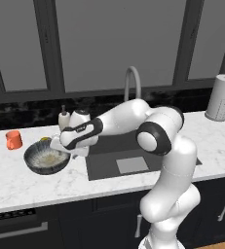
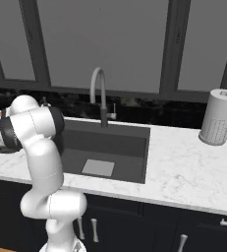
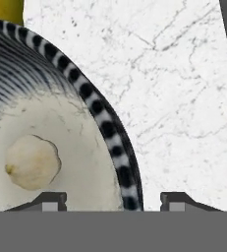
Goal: Pick the garlic from the sink and place it in the bowl. Then pick the bowl and place it in the microwave. Then close the microwave door and press the start button.
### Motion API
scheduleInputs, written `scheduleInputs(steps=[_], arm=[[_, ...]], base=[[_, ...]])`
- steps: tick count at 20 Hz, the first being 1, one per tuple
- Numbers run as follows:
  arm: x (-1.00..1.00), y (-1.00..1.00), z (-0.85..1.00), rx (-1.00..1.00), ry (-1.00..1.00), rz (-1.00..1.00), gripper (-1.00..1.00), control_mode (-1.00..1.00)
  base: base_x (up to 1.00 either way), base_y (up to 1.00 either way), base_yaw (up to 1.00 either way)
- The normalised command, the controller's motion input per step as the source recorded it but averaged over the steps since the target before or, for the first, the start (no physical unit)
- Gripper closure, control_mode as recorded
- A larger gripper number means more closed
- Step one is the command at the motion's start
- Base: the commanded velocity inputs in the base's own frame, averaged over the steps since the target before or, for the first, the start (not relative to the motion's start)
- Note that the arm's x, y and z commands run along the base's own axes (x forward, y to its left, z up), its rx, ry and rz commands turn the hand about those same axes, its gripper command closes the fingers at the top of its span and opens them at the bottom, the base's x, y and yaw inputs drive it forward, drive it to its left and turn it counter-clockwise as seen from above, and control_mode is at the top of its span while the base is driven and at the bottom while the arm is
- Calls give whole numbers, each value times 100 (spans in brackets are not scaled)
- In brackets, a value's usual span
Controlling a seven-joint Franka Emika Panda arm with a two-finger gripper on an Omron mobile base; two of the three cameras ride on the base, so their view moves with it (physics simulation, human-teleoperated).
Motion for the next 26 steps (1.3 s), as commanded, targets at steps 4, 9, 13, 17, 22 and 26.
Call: scheduleInputs(steps=[4,9,13,17,22,26], arm=[[-10,-25,-7,6,2,0,100,-100],[-43,-45,38,1,-9,-2,100,-100],[-51,-59,87,0,-14,-8,100,-100],[-47,-55,100,0,-7,-3,100,-100],[-41,-47,100,0,-1,-3,100,-100],[-39,-44,100,0,0,-7,100,-100]], base=[[0,0,0],[0,0,0],[0,0,0],[0,0,0],[0,0,0],[0,0,0]])
